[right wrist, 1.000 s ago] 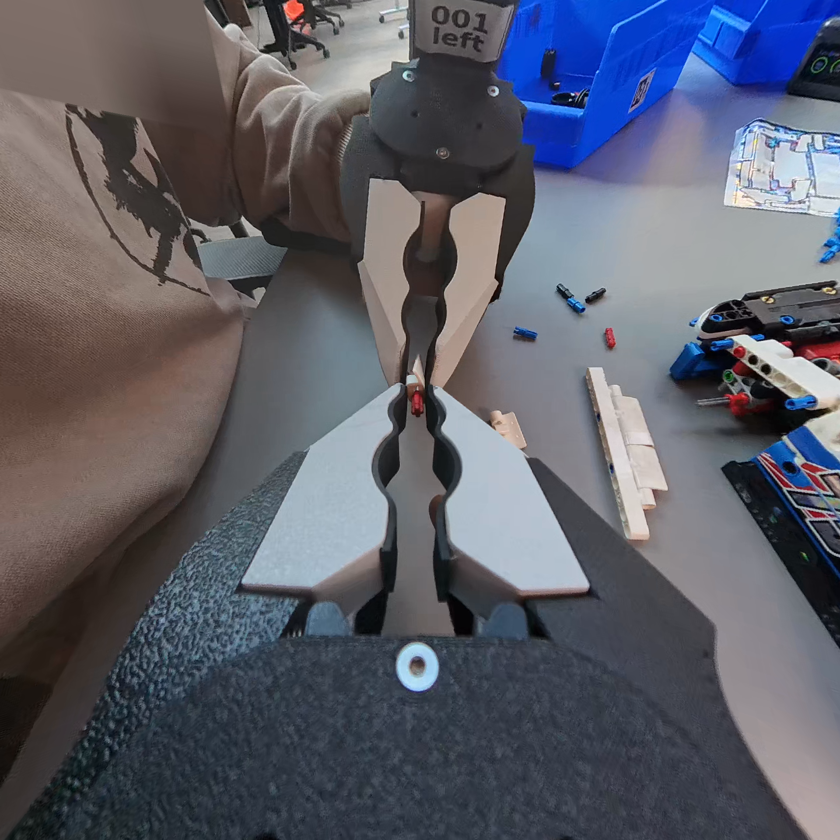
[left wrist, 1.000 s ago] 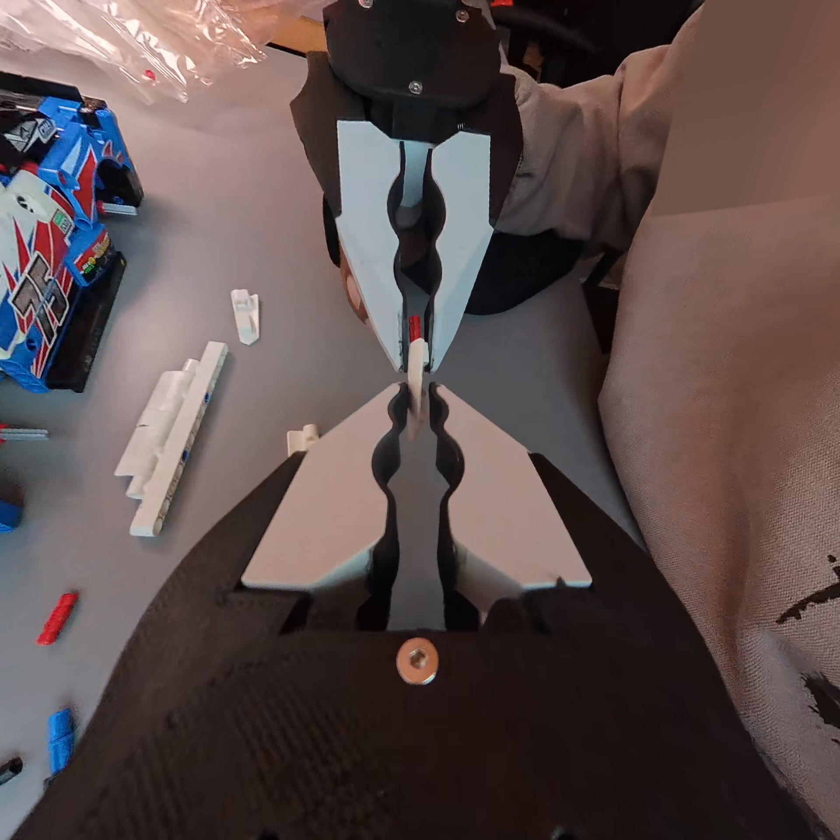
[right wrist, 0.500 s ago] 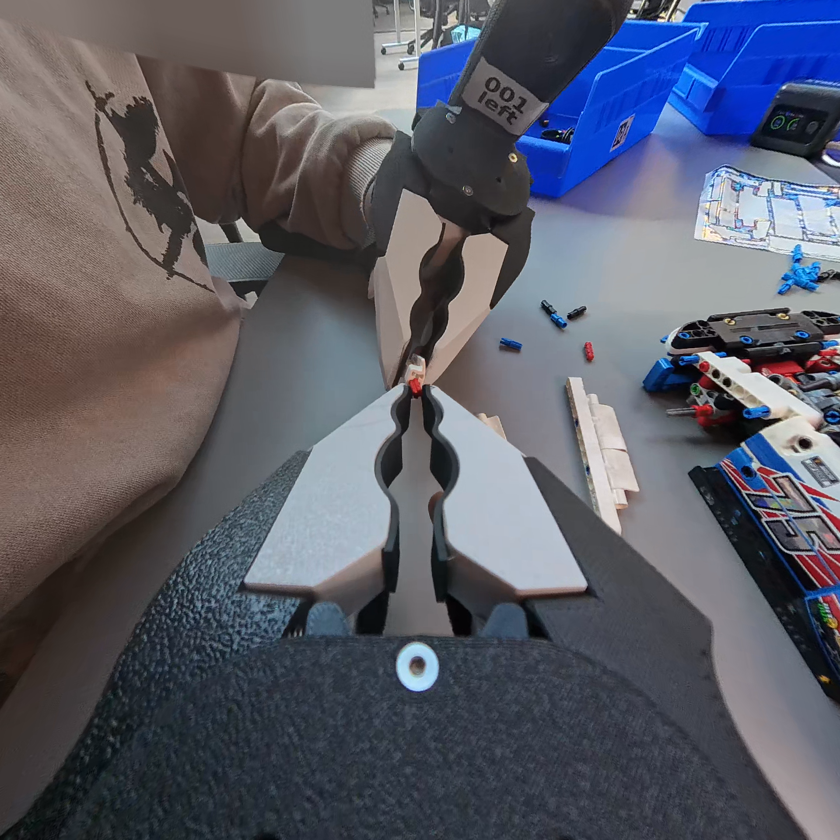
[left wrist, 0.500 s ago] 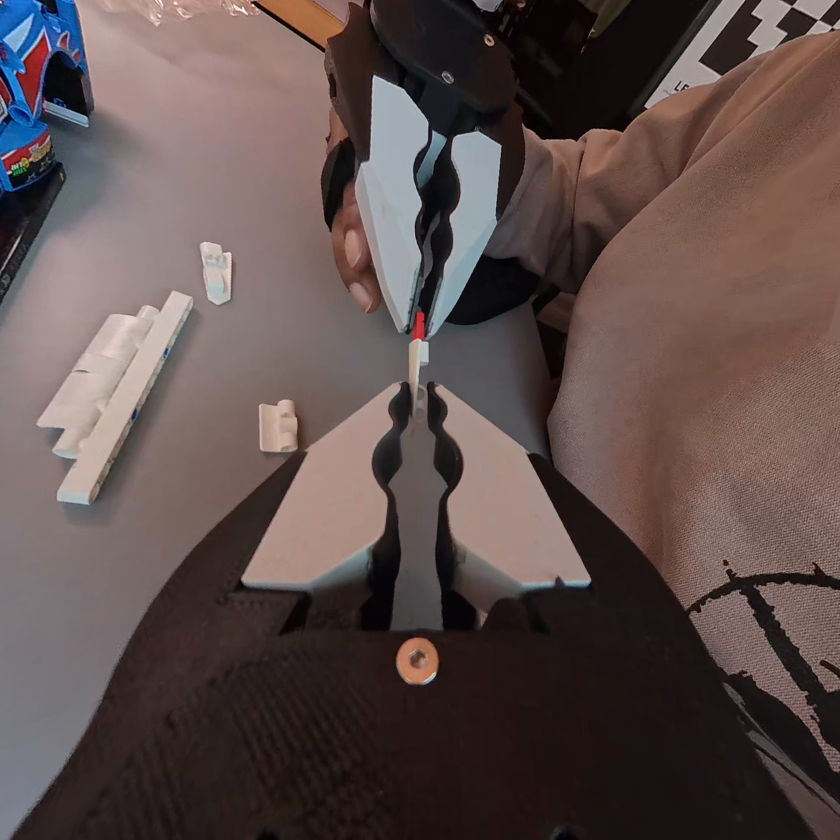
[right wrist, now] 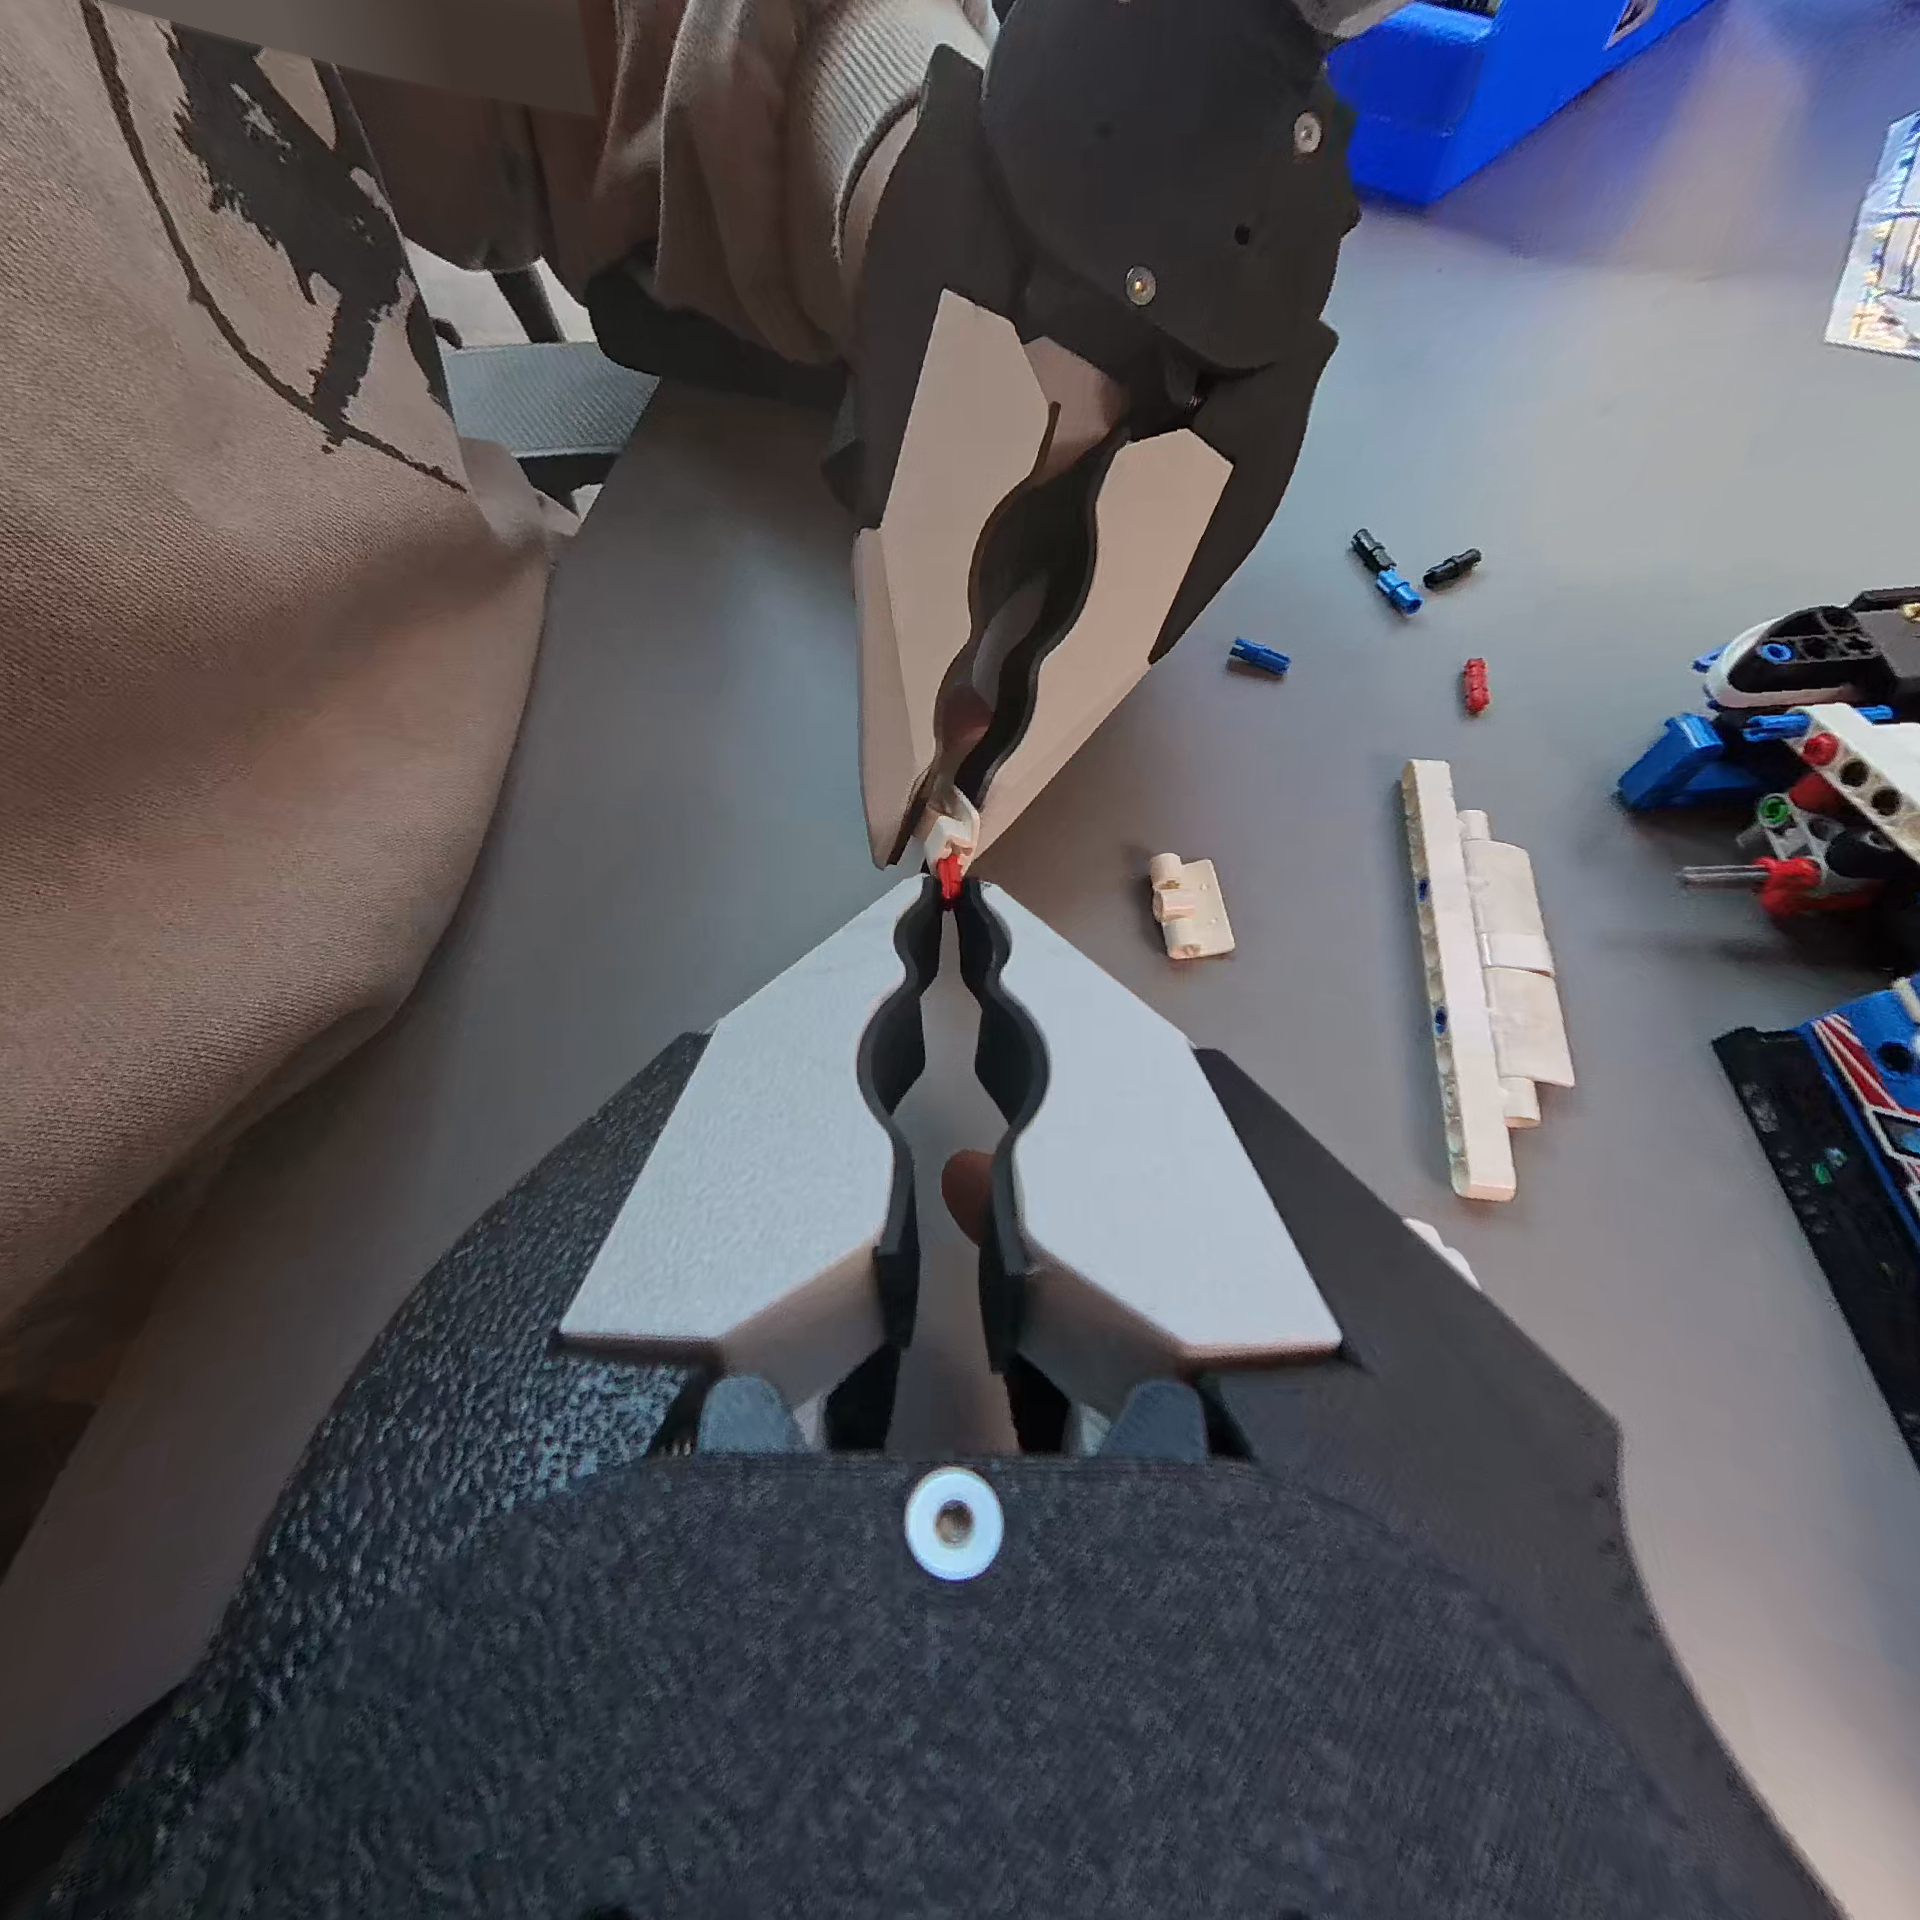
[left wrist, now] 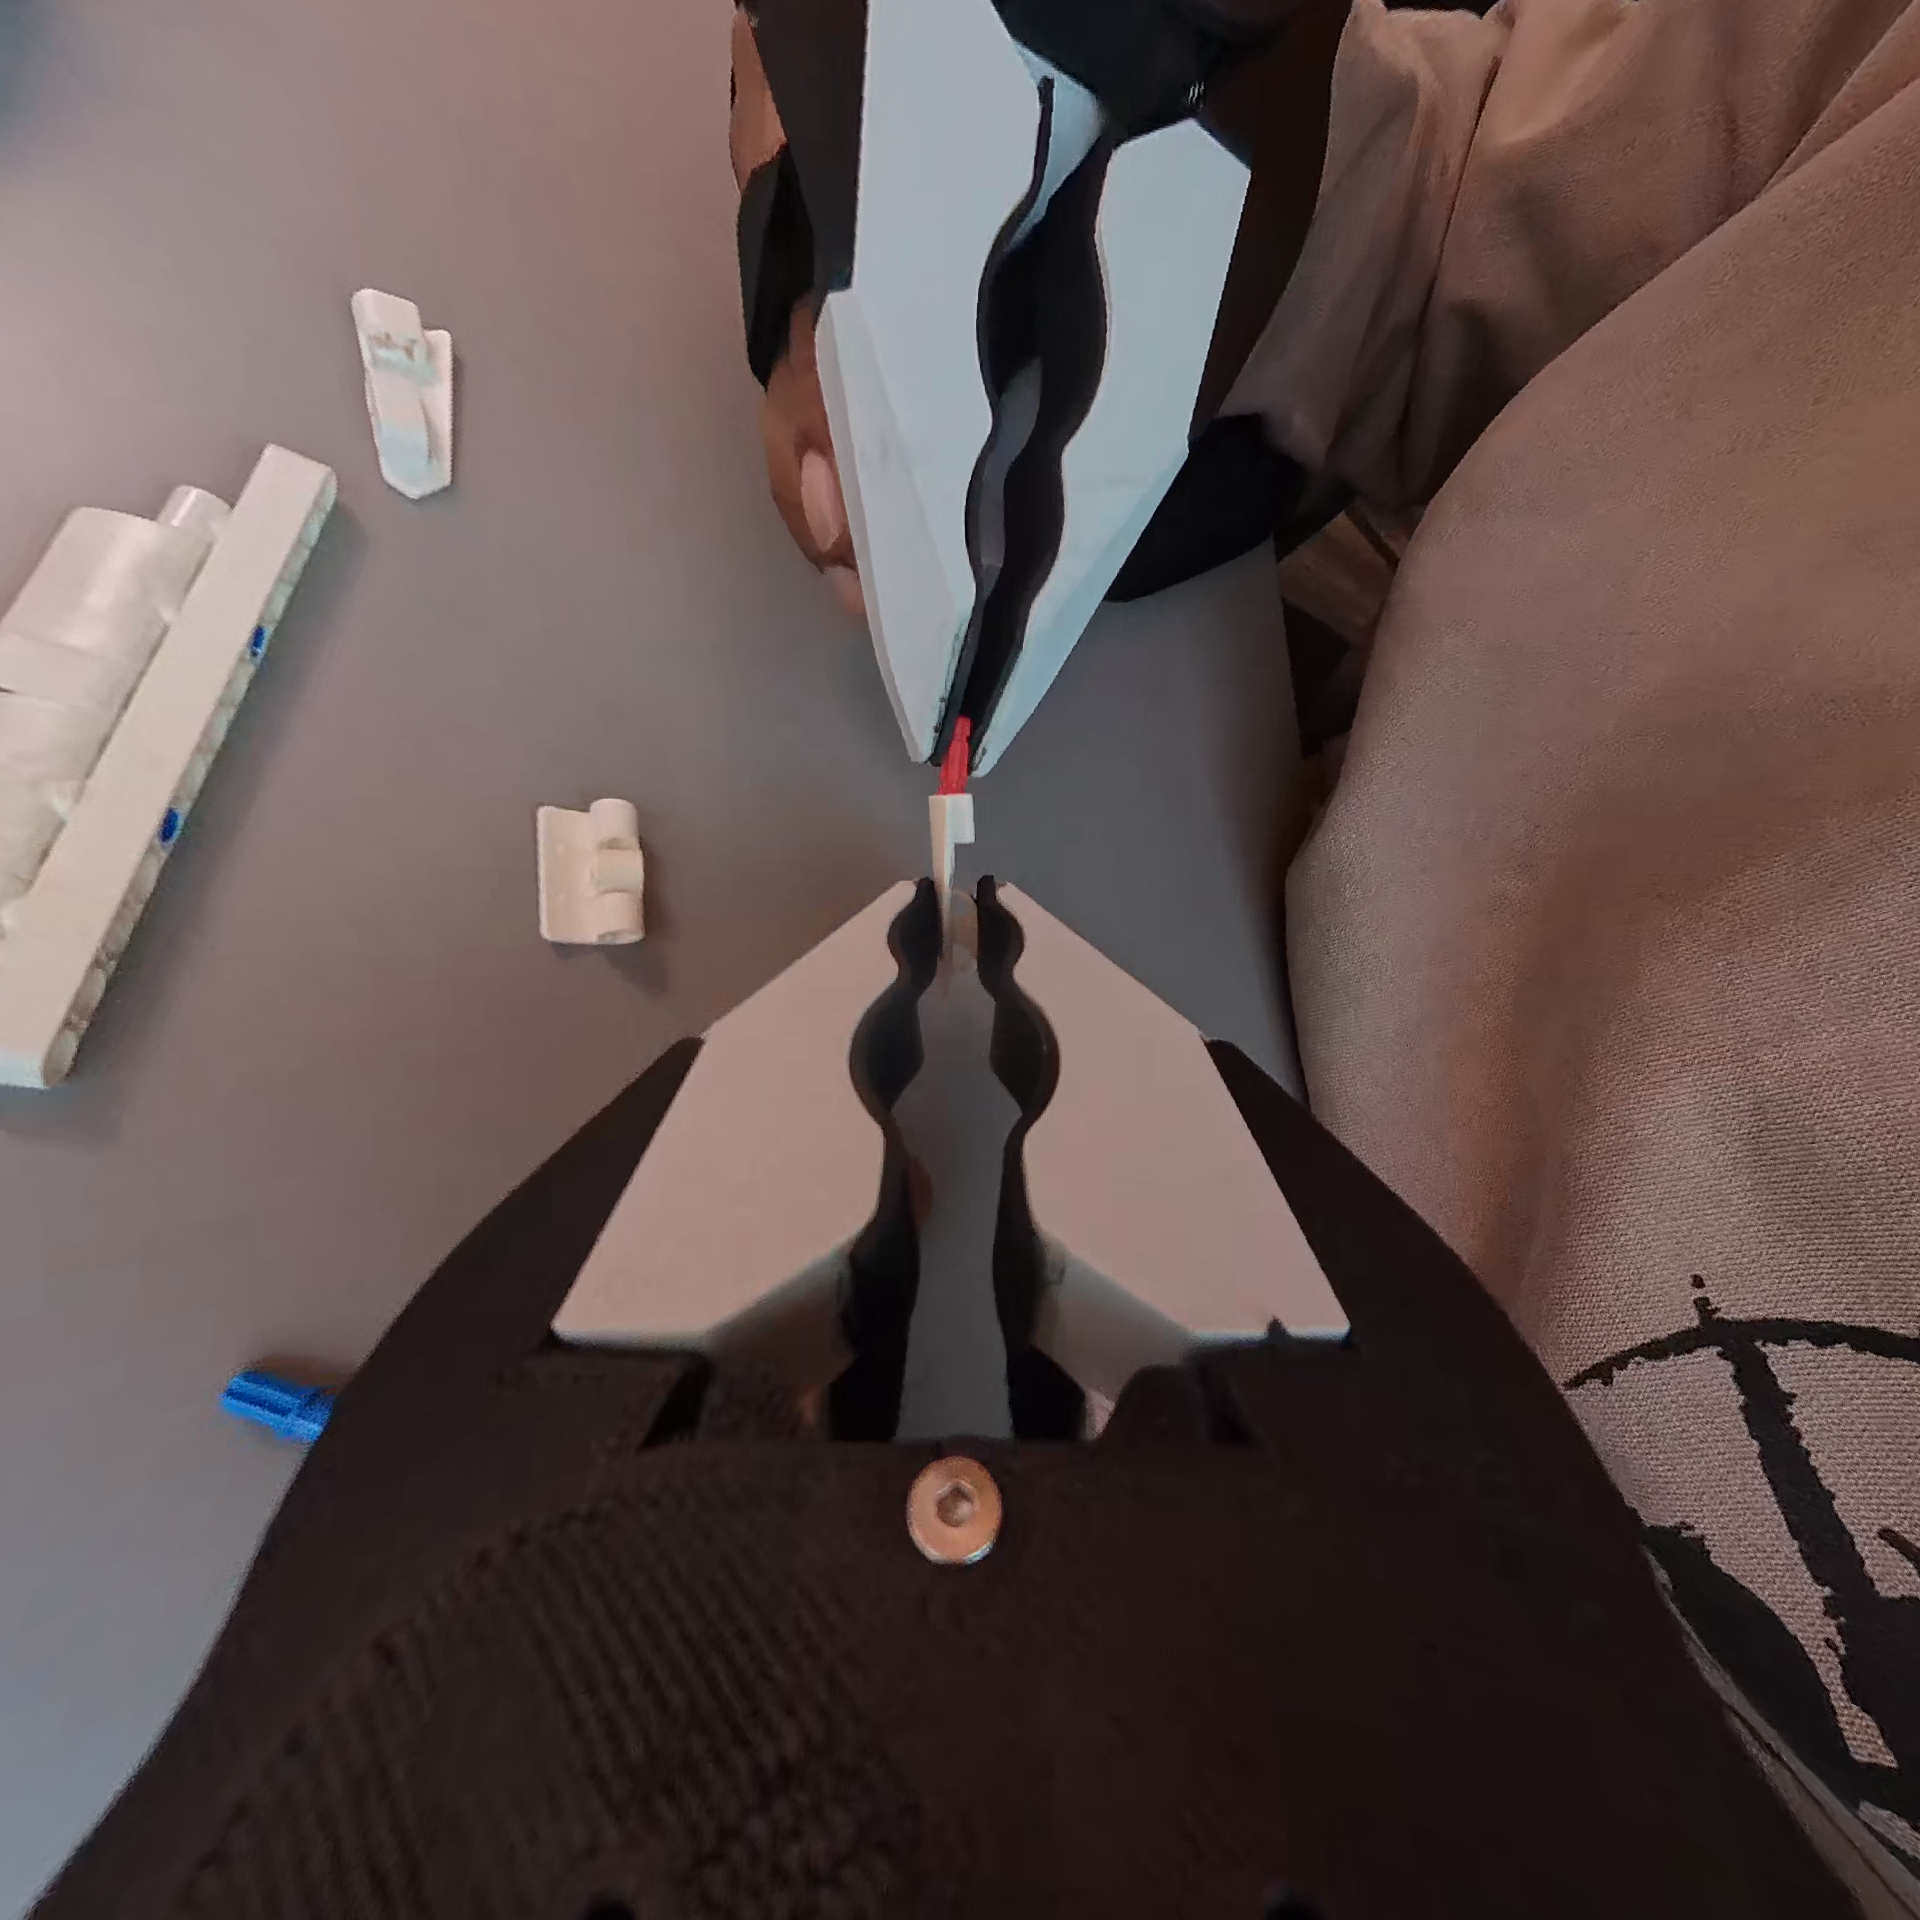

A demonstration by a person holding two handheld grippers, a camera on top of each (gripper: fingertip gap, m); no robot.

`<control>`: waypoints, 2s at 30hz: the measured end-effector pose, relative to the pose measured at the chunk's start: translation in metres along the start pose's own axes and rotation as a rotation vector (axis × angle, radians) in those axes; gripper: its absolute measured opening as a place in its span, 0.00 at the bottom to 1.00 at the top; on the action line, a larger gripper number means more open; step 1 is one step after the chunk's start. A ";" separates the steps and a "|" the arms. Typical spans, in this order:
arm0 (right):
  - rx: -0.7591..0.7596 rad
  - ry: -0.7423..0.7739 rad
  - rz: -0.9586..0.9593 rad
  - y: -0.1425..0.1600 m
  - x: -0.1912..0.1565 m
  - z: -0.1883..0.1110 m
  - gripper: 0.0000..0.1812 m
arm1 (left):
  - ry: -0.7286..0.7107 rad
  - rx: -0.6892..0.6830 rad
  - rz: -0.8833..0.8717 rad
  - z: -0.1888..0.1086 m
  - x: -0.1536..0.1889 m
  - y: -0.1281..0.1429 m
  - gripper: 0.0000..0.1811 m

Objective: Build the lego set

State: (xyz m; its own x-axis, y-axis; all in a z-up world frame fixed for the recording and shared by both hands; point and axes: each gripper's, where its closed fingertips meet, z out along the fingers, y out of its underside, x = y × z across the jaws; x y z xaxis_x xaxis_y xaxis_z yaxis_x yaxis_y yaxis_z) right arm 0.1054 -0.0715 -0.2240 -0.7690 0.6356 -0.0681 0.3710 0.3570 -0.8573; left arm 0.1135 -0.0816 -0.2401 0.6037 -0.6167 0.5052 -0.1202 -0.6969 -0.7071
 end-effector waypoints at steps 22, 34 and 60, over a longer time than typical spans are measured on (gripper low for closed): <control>0.072 0.016 0.007 -0.009 0.003 -0.003 0.02 | -0.032 -0.063 0.032 -0.001 -0.001 0.003 0.03; 0.088 0.089 0.001 -0.014 0.011 -0.005 0.00 | -0.004 0.037 -0.058 -0.003 -0.004 -0.005 0.03; 0.252 0.219 0.222 -0.028 0.050 -0.020 0.04 | 0.214 0.394 -0.488 -0.026 -0.015 -0.050 0.05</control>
State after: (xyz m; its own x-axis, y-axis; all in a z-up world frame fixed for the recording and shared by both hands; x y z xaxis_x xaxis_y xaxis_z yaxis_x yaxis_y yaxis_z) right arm 0.0669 -0.0358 -0.1932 -0.5455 0.8189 -0.1783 0.3555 0.0334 -0.9341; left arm 0.0900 -0.0474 -0.1991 0.3406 -0.3520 0.8718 0.4492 -0.7536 -0.4798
